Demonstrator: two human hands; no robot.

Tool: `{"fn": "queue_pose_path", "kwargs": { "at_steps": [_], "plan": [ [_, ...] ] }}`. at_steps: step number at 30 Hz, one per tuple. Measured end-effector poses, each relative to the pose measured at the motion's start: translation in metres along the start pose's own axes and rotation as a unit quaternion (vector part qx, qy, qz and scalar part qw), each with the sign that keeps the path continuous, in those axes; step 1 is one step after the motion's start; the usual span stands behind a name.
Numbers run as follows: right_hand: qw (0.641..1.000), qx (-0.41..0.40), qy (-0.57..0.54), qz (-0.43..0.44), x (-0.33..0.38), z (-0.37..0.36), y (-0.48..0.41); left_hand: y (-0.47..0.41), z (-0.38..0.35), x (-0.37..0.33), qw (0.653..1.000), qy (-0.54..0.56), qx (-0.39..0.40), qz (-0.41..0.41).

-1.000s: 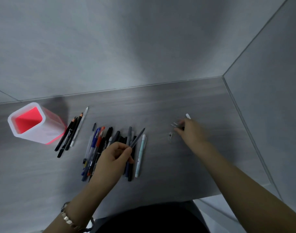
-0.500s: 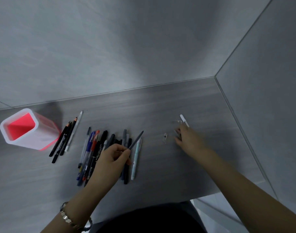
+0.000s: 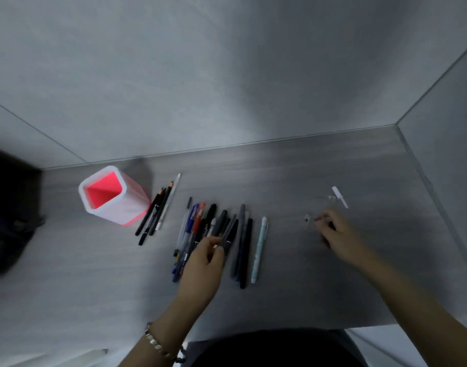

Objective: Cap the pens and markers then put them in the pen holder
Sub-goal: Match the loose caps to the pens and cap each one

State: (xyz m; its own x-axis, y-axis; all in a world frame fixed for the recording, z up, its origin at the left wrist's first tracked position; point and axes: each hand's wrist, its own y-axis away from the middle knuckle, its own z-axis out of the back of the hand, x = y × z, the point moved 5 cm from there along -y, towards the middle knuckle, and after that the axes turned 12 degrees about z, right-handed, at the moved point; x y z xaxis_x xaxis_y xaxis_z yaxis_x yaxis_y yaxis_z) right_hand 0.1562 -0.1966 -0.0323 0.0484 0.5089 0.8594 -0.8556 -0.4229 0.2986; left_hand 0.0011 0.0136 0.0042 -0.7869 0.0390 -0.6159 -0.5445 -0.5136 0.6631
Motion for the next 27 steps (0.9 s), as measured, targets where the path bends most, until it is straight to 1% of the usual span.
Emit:
{"fn": "queue_pose_path", "kwargs": {
  "at_steps": [3,6,9,11,13,15,18,21,24,27],
  "plan": [
    [0.996,0.003,-0.084,-0.041,0.014,-0.013,0.004,-0.012,0.029,0.009,0.995,-0.029,-0.092,-0.014],
    [0.991,0.029,-0.113,-0.067,0.024,-0.029,0.003,-0.029,0.064,0.012,0.983,-0.068,-0.17,-0.003],
    [0.99,0.043,-0.113,-0.066,0.035,-0.045,-0.001,-0.052,0.094,0.01,0.952,-0.178,-0.25,-0.009],
    [0.992,0.047,-0.099,-0.054,0.041,-0.053,-0.003,-0.069,0.105,0.005,0.928,-0.254,-0.271,-0.038],
    [0.993,0.054,-0.091,-0.053,0.044,-0.058,-0.003,-0.081,0.11,0.0,0.911,-0.303,-0.275,-0.045],
    [0.992,0.054,-0.095,-0.06,0.044,-0.06,-0.002,-0.091,0.111,-0.001,0.904,-0.333,-0.265,-0.039],
    [0.992,0.049,-0.096,-0.073,0.04,-0.06,-0.001,-0.097,0.108,0.002,0.903,-0.335,-0.267,-0.021],
    [0.992,0.046,-0.088,-0.083,0.038,-0.058,0.003,-0.102,0.108,0.013,0.924,-0.274,-0.265,-0.007],
    [0.991,0.052,-0.078,-0.092,0.042,-0.056,0.009,-0.106,0.108,0.021,0.958,-0.188,-0.216,0.019],
    [0.991,0.055,-0.073,-0.096,0.043,-0.056,0.014,-0.105,0.105,0.023,0.973,-0.162,-0.16,0.039]
  ]
}}
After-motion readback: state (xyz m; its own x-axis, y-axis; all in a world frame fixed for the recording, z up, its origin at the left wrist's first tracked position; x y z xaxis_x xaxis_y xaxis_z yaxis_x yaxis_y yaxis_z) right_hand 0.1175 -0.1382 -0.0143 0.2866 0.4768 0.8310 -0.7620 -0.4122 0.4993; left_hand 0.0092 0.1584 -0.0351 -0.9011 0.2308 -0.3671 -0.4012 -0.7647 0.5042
